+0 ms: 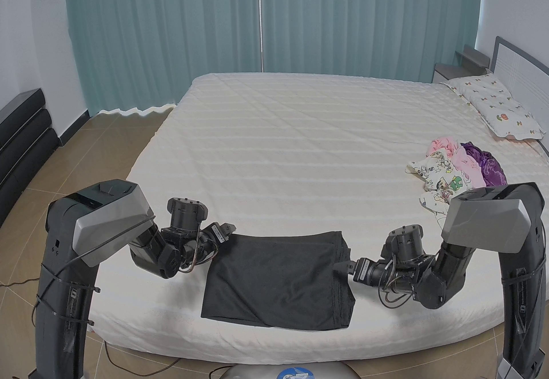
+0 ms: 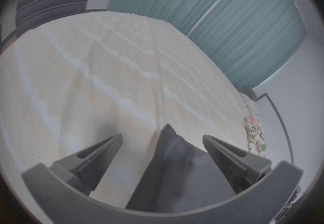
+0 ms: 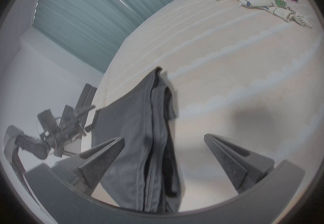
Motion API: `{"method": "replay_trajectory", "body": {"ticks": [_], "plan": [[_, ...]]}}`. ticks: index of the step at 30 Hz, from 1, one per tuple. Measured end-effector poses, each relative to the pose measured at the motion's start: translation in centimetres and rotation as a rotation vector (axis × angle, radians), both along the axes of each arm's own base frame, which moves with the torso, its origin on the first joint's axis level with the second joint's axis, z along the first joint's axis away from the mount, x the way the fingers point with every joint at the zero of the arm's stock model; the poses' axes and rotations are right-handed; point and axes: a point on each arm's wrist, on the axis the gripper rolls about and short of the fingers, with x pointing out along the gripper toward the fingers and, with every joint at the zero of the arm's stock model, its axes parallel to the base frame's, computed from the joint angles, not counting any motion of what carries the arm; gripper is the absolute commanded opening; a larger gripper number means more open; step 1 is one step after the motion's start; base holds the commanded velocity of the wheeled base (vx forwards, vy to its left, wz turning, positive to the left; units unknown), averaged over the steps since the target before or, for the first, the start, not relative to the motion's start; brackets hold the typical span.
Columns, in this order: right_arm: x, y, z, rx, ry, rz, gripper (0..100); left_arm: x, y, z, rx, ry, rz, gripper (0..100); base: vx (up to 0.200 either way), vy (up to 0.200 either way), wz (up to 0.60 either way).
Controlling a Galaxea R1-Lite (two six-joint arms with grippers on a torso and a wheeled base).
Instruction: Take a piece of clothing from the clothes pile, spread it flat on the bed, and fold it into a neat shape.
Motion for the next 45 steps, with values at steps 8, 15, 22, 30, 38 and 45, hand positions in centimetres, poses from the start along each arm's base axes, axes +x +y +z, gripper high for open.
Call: {"method": "replay_trajectory", "body": {"ticks": [8, 15, 22, 30, 38, 45], "plan": [[-4.0, 1.0, 0.3, -0.054, -0.003, 0.128, 100, -0.6, 1.5, 0.9, -0.01, 0.012, 0.032, 100, 0.0, 0.0, 0.0], [-5.4, 1.3, 0.2, -0.089, 0.016, 0.183, 100, -0.5, 2.0, 1.3, -0.013, 0.004, 0.045, 100, 0.0, 0.0, 0.0], [-6.0, 1.7, -0.3, -0.123, 0.066, 0.225, 0, -0.4, 2.1, 1.3, -0.013, 0.002, 0.047, 100, 0.0, 0.0, 0.0], [-6.0, 1.6, -0.2, -0.156, 0.08, 0.245, 0, -0.5, 2.1, 1.3, -0.013, 0.003, 0.047, 100, 0.0, 0.0, 0.0], [-6.4, 1.3, 0.3, -0.167, 0.075, 0.247, 0, -0.4, 2.1, 1.3, -0.014, 0.003, 0.046, 100, 0.0, 0.0, 0.0], [-6.5, 1.2, 0.4, -0.166, 0.067, 0.249, 100, -0.4, 2.1, 1.3, -0.014, 0.004, 0.046, 100, 0.0, 0.0, 0.0]]}}
